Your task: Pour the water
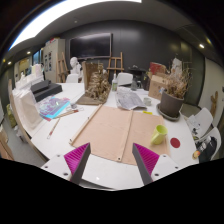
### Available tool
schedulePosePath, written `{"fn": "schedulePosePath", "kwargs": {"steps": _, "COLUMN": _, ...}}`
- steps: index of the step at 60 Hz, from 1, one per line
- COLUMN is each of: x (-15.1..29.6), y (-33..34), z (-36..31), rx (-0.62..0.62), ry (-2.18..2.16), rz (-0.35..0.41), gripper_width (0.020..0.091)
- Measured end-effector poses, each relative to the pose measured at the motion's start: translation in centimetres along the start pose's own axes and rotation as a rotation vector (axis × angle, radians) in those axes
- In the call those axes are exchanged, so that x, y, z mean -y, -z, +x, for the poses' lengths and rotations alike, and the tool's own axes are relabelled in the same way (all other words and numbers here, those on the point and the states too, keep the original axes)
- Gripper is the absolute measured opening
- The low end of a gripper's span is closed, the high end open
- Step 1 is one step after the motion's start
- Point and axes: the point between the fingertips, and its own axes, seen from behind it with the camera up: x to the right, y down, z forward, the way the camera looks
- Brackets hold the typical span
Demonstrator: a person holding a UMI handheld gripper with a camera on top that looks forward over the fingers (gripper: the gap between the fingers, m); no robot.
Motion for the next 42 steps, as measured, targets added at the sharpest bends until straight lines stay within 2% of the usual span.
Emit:
{"fn": "schedulePosePath", "kwargs": {"steps": 10, "x": -1.5, "y": 0.3, "z": 5.0, "rx": -0.070, "ry": -0.040, "rz": -0.013, "gripper_width": 0.0858}}
{"fn": "schedulePosePath", "kwargs": {"steps": 24, "x": -6.6, "y": 1.3, "z": 19.5, "rx": -0.207, "ry": -0.121, "rz": -0.031, "gripper_width": 0.0855}}
{"fn": "schedulePosePath", "kwargs": {"steps": 42, "x": -14.7, "y": 2.3, "z": 40.4, "rx": -0.365, "ry": -0.143, "rz": 0.000, "gripper_width": 0.0861}}
